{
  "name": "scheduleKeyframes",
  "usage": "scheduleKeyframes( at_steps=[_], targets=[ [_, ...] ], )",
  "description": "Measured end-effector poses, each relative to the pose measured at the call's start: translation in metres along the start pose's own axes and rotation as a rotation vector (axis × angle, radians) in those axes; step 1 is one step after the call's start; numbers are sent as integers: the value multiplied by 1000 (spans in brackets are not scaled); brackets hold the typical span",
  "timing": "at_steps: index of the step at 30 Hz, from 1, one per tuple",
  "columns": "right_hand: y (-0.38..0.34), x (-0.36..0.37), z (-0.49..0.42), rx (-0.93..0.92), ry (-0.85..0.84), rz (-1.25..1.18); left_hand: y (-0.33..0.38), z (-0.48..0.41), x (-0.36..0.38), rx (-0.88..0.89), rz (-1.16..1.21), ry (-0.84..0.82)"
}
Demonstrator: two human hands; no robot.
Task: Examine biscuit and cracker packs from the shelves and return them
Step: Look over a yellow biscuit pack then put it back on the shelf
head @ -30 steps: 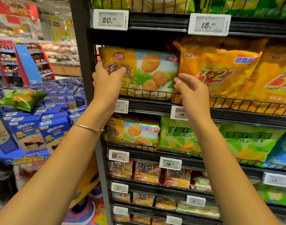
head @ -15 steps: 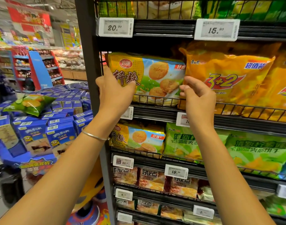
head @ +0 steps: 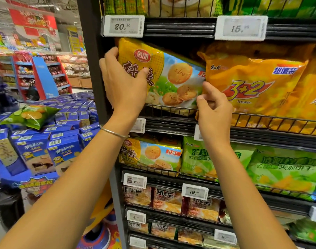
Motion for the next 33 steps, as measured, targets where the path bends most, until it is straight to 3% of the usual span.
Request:
scheduleKeyframes(
  at_steps=[12, 16, 24, 29, 33],
  targets=[
    [4, 3, -3, 37, -25, -36, -13, 41, -31, 181, 217, 139],
    [5, 3, -3, 44, -43, -51, -25, 29, -39, 211, 180, -38],
    [9, 7, 4, 114, -131, -130, -13, 32, -49, 361, 316, -185],
    [-2, 6, 14, 87, -201, -217, 2, 27, -70, 518, 344, -41],
    [-9, 6, 34, -13, -261, -277, -20, 35, -104, 430, 437, 88]
  ],
)
Point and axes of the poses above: each hand's wrist, its own z-axis away from the middle knuckle, its own x-axis out of the palm, y = z × x, the point moved 3 cm from there along -z, towards the middle knuckle, and after that the axes turned 3 degrees about x, right-handed, at the moved point
